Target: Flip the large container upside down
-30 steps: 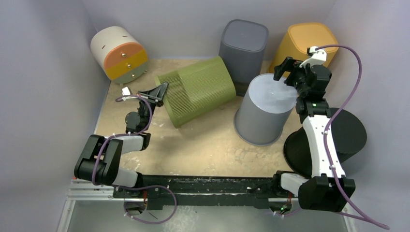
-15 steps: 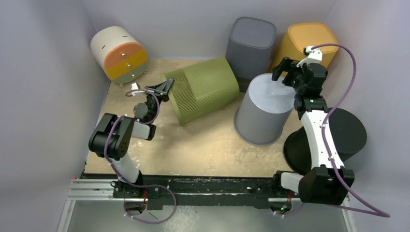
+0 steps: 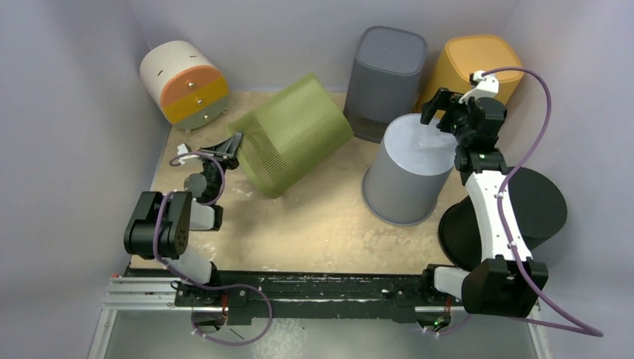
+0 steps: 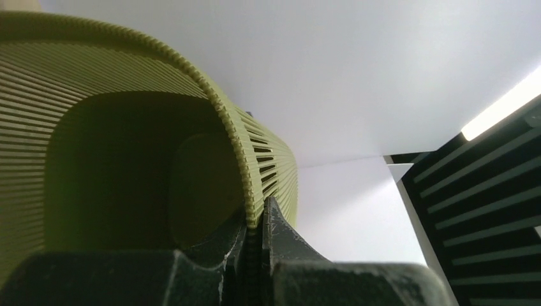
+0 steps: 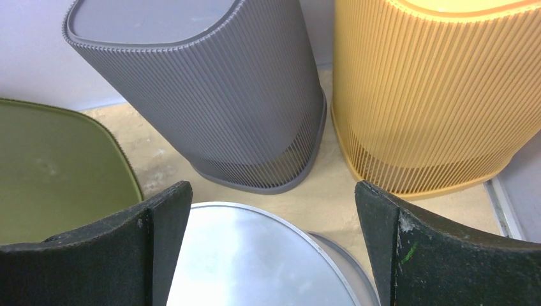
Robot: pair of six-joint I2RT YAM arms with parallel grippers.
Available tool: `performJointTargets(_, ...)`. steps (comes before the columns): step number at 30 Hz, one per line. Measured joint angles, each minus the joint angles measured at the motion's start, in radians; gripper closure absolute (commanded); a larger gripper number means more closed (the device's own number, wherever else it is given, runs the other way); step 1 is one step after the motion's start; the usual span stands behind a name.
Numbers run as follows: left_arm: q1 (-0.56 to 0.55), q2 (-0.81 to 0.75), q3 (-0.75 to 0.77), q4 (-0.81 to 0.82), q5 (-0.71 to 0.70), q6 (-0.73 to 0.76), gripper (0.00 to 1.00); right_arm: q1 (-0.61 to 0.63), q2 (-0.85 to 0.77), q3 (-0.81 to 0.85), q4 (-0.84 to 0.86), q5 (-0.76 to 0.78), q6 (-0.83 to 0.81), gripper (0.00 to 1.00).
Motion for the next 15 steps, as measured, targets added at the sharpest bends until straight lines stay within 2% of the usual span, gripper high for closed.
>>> performJointTargets(3,0.047,-0.063,-0.033,0.0,0.018,-0.006,1.0,0.0,0.0,0.0,0.008,-0.001,0.001,0.0)
performJointTargets(7,0.111,-0.068,-0.081,0.0,0.06,-0.028,1.0,0.0,0.0,0.0,0.015,-0.003,0.001,0.0)
performJointTargets(15,0.159,-0.095,-0.199,0.002,0.016,-0.053,1.0,0.0,0.0,0.0,0.015,-0.004,0.001,0.0)
